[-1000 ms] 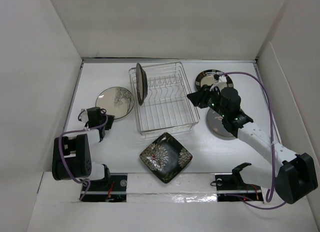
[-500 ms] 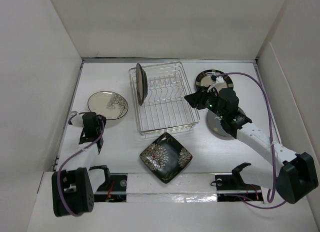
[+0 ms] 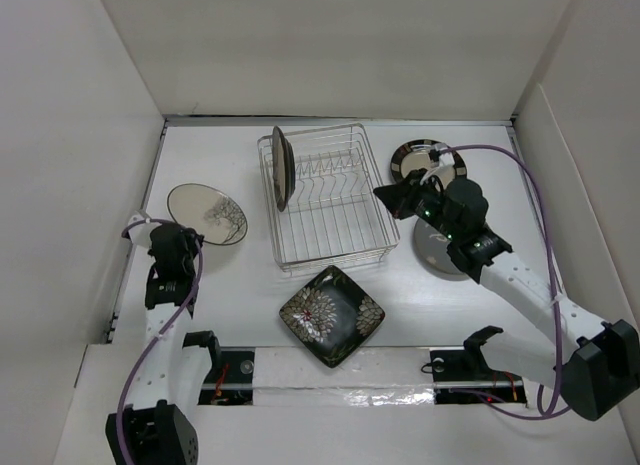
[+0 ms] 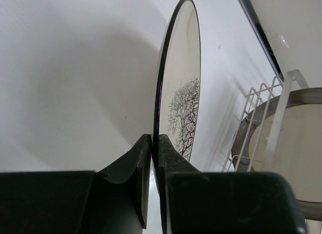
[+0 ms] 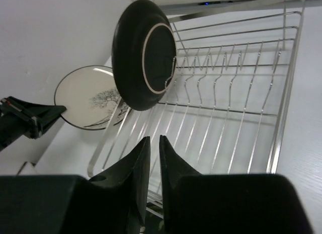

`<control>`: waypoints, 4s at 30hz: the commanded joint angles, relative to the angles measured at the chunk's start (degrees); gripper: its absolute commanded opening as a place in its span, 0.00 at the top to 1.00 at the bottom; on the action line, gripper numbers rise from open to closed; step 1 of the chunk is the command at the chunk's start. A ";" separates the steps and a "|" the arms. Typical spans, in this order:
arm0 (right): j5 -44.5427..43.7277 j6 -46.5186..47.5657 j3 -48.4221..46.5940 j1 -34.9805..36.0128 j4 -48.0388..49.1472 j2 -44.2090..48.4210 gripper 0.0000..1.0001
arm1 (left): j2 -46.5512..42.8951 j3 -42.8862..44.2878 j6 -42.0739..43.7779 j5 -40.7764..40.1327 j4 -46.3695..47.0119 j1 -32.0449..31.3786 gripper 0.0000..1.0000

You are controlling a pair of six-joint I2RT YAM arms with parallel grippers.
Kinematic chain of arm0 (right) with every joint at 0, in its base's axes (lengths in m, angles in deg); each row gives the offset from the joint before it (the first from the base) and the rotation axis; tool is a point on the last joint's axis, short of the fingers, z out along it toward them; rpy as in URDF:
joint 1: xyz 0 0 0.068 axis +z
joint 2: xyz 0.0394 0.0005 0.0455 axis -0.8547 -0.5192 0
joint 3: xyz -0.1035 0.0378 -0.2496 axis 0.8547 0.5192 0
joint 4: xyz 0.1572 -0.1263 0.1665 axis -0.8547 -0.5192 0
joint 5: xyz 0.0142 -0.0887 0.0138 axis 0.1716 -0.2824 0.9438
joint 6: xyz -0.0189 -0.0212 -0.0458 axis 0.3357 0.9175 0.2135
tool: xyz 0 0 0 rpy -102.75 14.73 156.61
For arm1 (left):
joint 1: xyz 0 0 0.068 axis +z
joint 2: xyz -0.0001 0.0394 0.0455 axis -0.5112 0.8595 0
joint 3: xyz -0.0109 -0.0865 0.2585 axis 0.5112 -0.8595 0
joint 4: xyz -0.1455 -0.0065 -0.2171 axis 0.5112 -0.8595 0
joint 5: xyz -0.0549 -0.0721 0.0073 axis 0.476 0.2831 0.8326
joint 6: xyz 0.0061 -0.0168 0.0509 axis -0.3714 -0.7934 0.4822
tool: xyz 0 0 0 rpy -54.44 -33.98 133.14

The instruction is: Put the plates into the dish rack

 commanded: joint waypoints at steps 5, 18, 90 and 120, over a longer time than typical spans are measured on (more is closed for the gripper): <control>12.08 -2.43 -3.83 2.42 9.05 -1.80 1.00 | -5.72 10.24 4.89 0.25 2.70 0.40 1.00; 16.22 -8.41 -15.24 12.00 13.90 -15.94 0.11 | -8.45 19.72 6.83 7.10 2.44 0.40 1.00; -25.32 -10.53 -24.83 3.82 4.43 -13.15 1.00 | -4.49 23.87 17.55 30.50 -2.84 -13.92 0.45; -53.57 1.43 -56.38 16.57 -24.86 -41.70 1.00 | -7.30 19.03 24.67 20.64 -4.77 -28.08 0.49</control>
